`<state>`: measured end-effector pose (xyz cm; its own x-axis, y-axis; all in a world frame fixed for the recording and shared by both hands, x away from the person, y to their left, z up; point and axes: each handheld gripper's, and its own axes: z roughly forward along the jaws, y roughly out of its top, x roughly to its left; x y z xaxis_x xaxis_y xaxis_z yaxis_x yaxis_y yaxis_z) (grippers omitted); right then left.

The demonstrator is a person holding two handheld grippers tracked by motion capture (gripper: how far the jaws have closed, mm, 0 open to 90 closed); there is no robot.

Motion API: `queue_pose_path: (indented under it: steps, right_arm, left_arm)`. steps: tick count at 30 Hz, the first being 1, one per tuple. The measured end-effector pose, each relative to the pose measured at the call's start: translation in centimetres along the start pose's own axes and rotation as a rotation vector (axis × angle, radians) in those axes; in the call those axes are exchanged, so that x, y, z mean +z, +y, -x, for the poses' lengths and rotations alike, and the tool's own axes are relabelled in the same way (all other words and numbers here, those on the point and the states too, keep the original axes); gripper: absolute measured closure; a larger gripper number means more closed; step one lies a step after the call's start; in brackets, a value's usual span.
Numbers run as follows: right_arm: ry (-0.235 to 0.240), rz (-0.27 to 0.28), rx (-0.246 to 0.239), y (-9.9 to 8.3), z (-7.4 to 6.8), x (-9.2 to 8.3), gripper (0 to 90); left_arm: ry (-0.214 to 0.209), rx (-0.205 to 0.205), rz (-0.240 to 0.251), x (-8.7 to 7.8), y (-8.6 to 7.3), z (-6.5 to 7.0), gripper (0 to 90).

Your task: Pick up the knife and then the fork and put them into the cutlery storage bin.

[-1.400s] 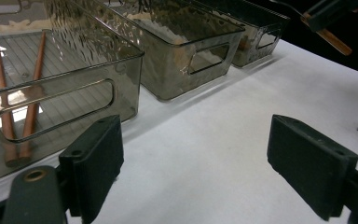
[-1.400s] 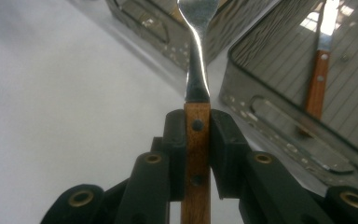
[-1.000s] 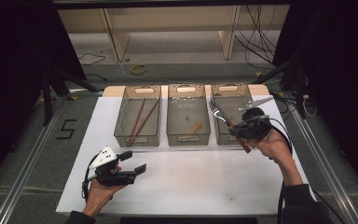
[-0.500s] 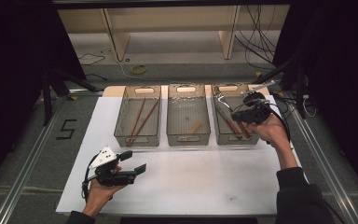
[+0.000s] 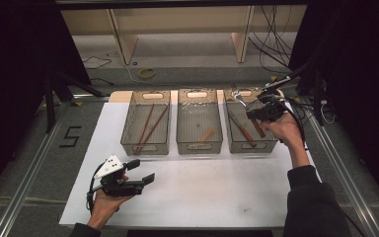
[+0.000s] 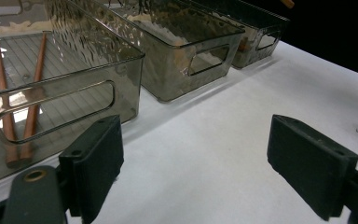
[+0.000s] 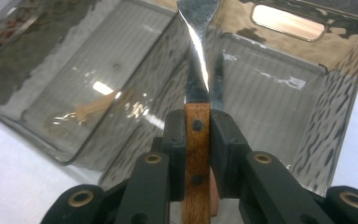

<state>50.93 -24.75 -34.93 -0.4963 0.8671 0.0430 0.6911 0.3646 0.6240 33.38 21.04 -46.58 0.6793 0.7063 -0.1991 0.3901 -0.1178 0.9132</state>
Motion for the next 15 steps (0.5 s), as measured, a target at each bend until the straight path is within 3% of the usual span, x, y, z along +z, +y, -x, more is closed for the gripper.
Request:
queue_pose_path:
  steps: [15]
  right_arm:
    - [-0.055, -0.056, 0.064, 0.3, 1.7, 2.8, 78.0]
  left_arm:
    - [-0.001, -0.001, 0.0, 0.0, 0.0, 0.0, 17.8]
